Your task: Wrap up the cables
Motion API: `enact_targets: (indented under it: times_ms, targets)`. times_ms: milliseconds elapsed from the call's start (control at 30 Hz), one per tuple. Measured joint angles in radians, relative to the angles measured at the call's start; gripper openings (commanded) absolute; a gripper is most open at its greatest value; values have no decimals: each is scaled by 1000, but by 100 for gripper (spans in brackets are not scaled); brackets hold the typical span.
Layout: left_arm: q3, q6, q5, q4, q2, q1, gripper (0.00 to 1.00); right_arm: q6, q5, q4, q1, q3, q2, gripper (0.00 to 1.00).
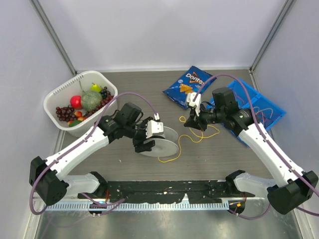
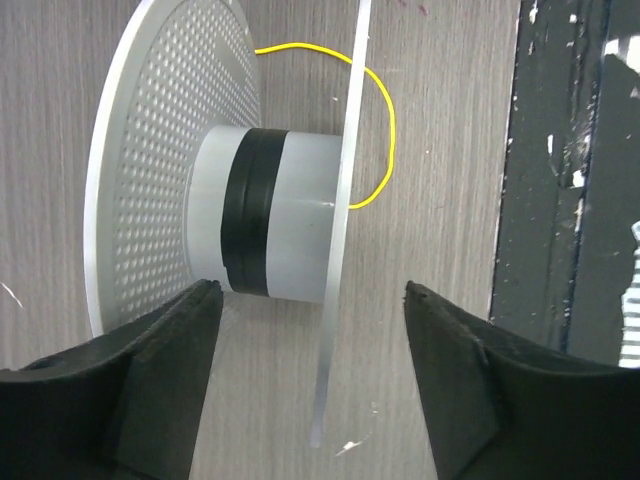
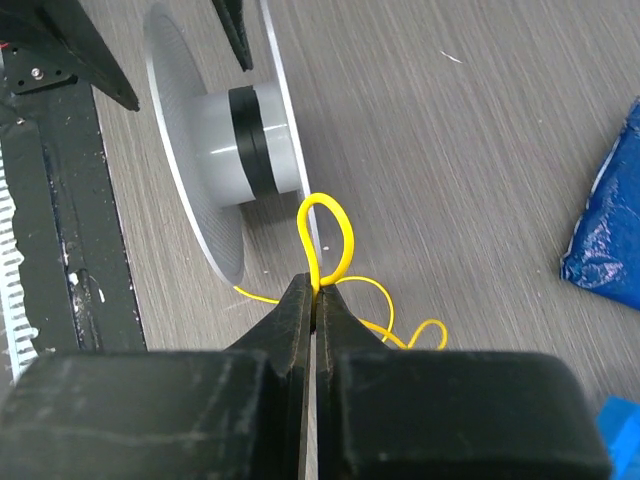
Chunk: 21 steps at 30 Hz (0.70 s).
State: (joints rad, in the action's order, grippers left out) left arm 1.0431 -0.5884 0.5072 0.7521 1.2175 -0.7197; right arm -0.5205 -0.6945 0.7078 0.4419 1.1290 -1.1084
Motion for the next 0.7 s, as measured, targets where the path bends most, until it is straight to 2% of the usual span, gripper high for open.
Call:
enact_targets:
  times_ms: [167, 200, 300, 400, 567, 700]
  targets:
    - [34, 29, 23, 47, -49, 26, 93, -15, 10, -11, 55, 0, -31, 1]
    - [49, 39, 44, 54, -67, 51, 97, -16, 13, -11, 68, 0, -34, 1]
    - [87, 93, 106, 44, -129, 172, 99, -13, 18, -11, 108, 0, -39, 1]
    - [100, 143, 125, -6, -184, 272, 94, 7, 39, -19, 167, 0, -43, 1]
    - [51, 131, 173, -74, -174, 289, 78, 84, 83, -84, 253, -2, -78, 1]
    - [-43, 56, 234, -84, -127, 296, 72, 113, 117, -135, 316, -15, -122, 1]
